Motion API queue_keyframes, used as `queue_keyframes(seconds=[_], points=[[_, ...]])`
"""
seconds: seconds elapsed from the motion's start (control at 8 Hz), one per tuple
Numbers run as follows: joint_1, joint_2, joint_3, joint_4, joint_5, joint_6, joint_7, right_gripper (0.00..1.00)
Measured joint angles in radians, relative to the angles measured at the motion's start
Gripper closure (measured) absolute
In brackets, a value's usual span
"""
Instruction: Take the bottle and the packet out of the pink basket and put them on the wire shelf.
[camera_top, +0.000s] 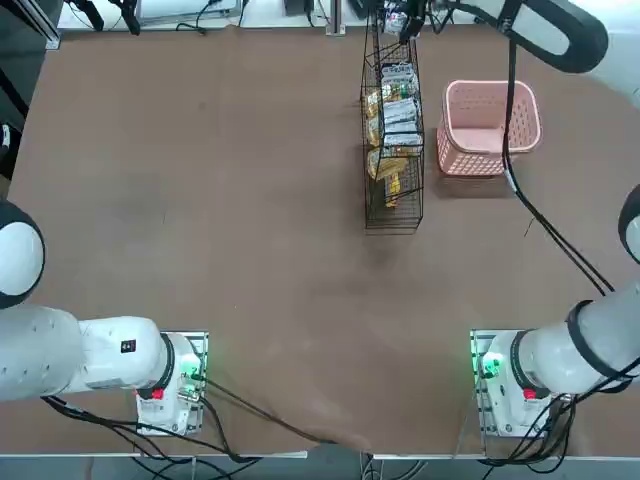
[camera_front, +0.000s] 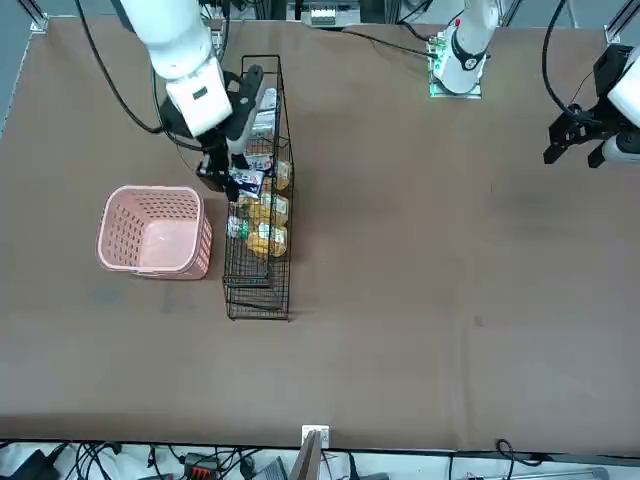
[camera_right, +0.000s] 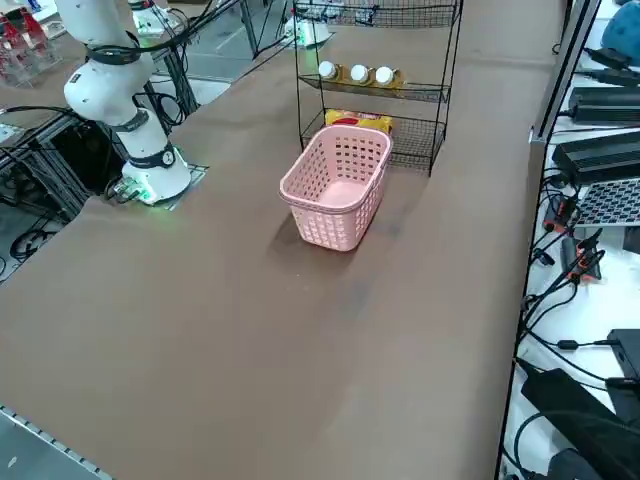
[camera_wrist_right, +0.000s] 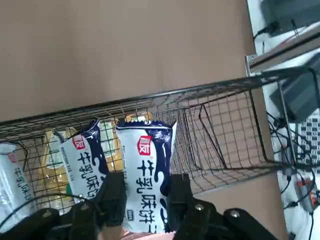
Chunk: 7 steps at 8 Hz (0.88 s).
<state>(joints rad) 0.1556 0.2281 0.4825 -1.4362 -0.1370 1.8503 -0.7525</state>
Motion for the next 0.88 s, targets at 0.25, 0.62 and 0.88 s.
queue_keyframes(seconds=[0.25,0.62,0.88], points=[[0.007,0.024,0.000,0.000,-0.010,0.027,-0.079,0.56],[0.012,0.051,0.000,0.010,-0.015,0.039,-0.148,0.56],[0.013,0.069,-0.009,0.026,-0.017,0.040,-0.169,0.56]])
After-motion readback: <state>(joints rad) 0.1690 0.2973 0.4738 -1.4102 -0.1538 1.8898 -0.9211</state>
